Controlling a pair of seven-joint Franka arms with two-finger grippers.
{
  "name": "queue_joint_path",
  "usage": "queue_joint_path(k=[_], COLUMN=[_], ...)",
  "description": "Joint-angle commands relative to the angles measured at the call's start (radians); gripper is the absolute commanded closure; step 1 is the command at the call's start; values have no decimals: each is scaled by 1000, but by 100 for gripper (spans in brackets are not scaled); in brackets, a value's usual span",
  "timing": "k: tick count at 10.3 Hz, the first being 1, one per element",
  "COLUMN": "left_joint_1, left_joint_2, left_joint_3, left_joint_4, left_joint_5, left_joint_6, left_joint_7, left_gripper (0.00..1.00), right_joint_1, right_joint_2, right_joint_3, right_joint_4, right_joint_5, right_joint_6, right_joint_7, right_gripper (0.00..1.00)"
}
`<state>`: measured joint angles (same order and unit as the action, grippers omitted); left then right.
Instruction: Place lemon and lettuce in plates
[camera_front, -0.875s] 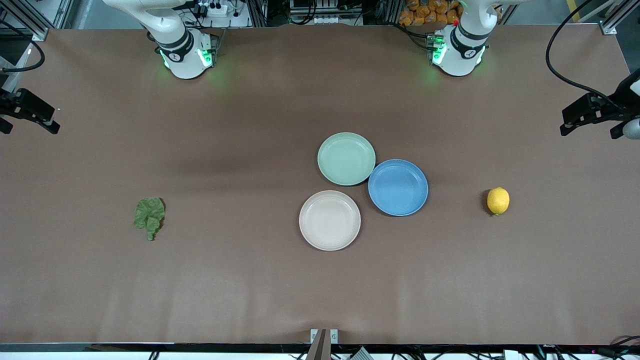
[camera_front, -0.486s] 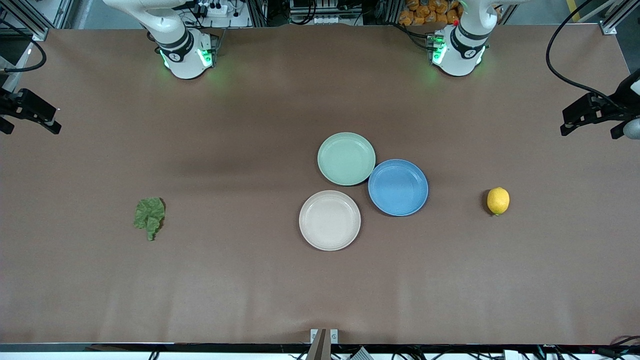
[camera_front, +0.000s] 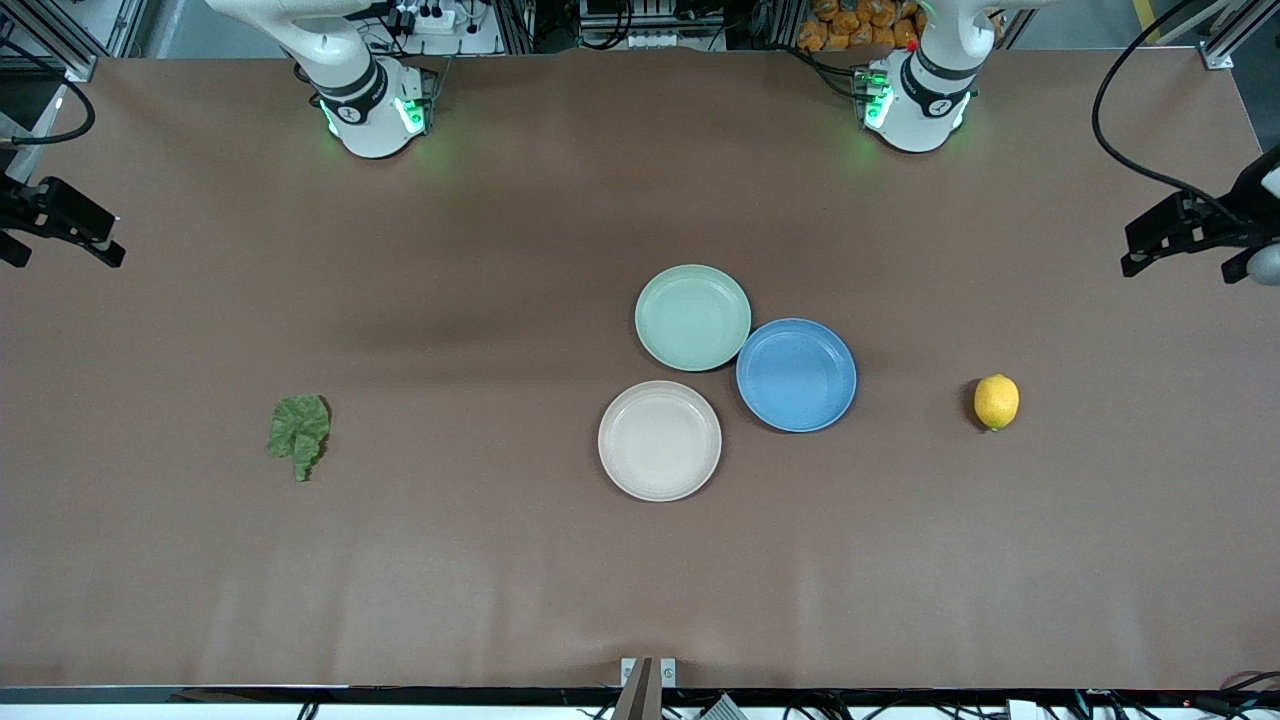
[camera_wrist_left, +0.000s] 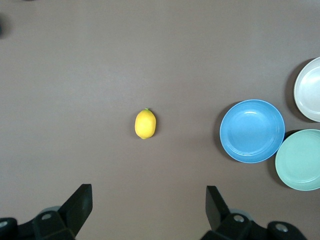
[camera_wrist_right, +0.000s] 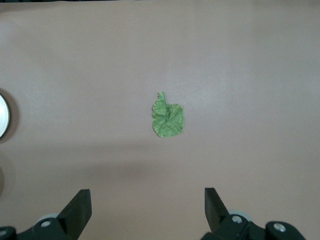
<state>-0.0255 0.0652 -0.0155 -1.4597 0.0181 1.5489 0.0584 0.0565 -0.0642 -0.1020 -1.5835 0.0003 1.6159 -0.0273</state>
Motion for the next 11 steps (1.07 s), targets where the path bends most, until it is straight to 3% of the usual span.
queue_joint_path(k=[1, 6, 11], left_joint_1=[7, 10, 18], left_joint_2=[56, 70, 88], left_joint_3=[0, 2, 3], left_joint_4=[-16, -285, -387], left_joint_5=[16, 26, 29], left_joint_6=[8, 198, 286], left_joint_7=[6, 8, 8], left_gripper=[0, 0, 0], right_joint_1=[19, 16, 11], right_joint_2=[-9, -9, -8], right_joint_3=[1, -1, -1], right_joint_4=[-1, -1, -1], right_joint_5=[-14, -16, -16], right_joint_6=[-11, -10, 1], right_joint_7=[26, 24, 24], right_gripper=[0, 0, 0])
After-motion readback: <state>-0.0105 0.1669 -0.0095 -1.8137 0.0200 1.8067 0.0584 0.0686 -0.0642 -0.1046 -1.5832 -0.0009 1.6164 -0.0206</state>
